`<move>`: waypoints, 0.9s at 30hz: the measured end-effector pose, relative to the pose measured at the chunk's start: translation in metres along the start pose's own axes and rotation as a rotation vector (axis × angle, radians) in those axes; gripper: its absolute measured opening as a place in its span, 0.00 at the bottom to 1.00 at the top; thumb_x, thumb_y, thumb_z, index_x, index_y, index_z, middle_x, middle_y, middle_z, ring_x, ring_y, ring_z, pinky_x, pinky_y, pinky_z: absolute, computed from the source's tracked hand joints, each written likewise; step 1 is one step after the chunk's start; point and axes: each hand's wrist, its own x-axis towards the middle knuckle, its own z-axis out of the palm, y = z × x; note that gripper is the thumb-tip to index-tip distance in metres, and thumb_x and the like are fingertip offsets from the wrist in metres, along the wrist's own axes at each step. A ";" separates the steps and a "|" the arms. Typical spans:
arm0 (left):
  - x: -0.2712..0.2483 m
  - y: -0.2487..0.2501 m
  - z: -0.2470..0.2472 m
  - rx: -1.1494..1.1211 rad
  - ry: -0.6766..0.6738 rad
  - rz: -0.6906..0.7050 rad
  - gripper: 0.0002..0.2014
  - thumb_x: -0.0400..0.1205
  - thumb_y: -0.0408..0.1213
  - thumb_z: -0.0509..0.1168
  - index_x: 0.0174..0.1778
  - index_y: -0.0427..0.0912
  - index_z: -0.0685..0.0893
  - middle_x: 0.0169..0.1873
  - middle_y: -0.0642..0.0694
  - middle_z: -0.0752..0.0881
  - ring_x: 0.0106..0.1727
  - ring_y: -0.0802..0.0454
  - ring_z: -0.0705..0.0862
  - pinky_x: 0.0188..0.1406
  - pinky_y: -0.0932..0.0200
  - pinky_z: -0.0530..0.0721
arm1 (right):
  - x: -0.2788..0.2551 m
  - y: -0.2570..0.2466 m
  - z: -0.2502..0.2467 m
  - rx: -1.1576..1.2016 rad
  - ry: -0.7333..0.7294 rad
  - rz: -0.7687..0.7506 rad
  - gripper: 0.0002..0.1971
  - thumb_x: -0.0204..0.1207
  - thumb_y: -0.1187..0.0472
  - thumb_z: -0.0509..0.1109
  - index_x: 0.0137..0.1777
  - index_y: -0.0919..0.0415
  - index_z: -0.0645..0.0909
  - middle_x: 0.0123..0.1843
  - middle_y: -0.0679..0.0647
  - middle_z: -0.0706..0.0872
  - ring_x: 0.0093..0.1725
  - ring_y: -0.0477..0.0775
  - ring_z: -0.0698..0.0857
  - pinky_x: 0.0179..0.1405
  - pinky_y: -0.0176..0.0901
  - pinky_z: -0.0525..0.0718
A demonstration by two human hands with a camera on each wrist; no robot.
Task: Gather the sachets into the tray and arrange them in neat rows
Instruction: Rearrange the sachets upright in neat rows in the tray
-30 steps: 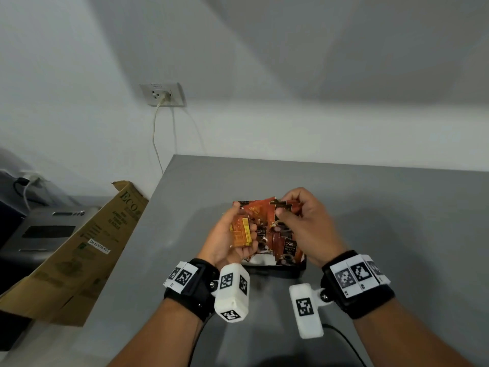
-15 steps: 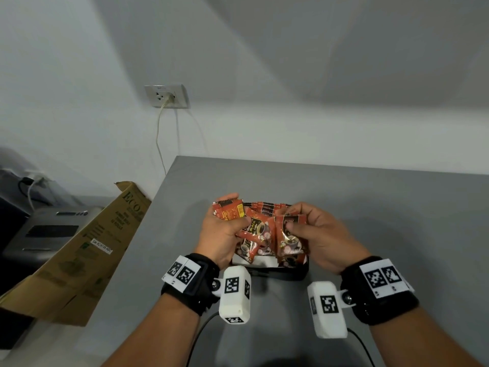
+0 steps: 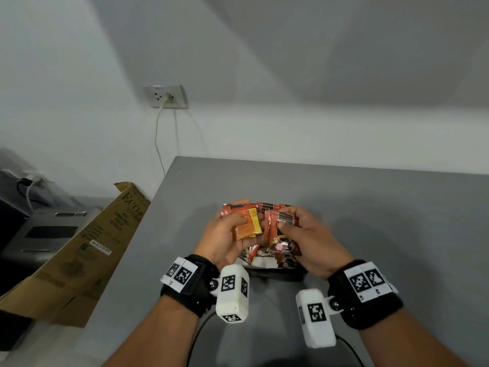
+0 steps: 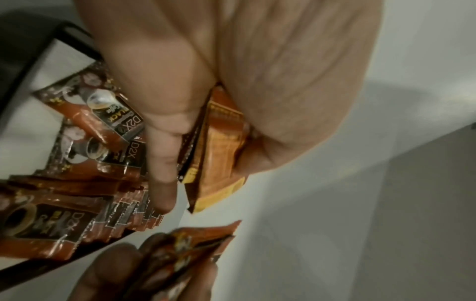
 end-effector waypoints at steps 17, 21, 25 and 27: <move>0.006 -0.008 -0.001 0.180 0.141 0.100 0.12 0.74 0.25 0.75 0.52 0.33 0.85 0.46 0.28 0.89 0.47 0.28 0.90 0.48 0.39 0.88 | -0.017 0.003 0.012 -0.933 -0.082 -0.495 0.15 0.76 0.68 0.76 0.43 0.44 0.80 0.55 0.37 0.83 0.59 0.35 0.78 0.59 0.31 0.75; 0.006 -0.001 -0.003 0.204 0.153 0.194 0.24 0.73 0.13 0.70 0.63 0.36 0.81 0.53 0.29 0.88 0.52 0.31 0.89 0.57 0.34 0.87 | -0.014 -0.006 0.004 -0.407 -0.003 -0.241 0.12 0.79 0.72 0.72 0.53 0.54 0.84 0.58 0.43 0.89 0.54 0.38 0.88 0.52 0.35 0.86; 0.000 0.000 0.000 0.222 0.057 0.177 0.21 0.71 0.15 0.73 0.59 0.33 0.83 0.47 0.33 0.91 0.50 0.36 0.90 0.52 0.40 0.88 | -0.006 -0.010 0.001 0.113 0.004 -0.038 0.15 0.80 0.78 0.67 0.66 0.69 0.79 0.52 0.63 0.92 0.49 0.60 0.90 0.51 0.54 0.90; -0.002 -0.001 0.005 0.220 0.004 0.152 0.21 0.69 0.19 0.75 0.58 0.26 0.83 0.49 0.29 0.90 0.50 0.34 0.90 0.52 0.39 0.89 | -0.005 -0.013 0.004 0.045 -0.020 -0.024 0.14 0.81 0.77 0.67 0.64 0.67 0.80 0.52 0.61 0.92 0.49 0.59 0.91 0.50 0.52 0.90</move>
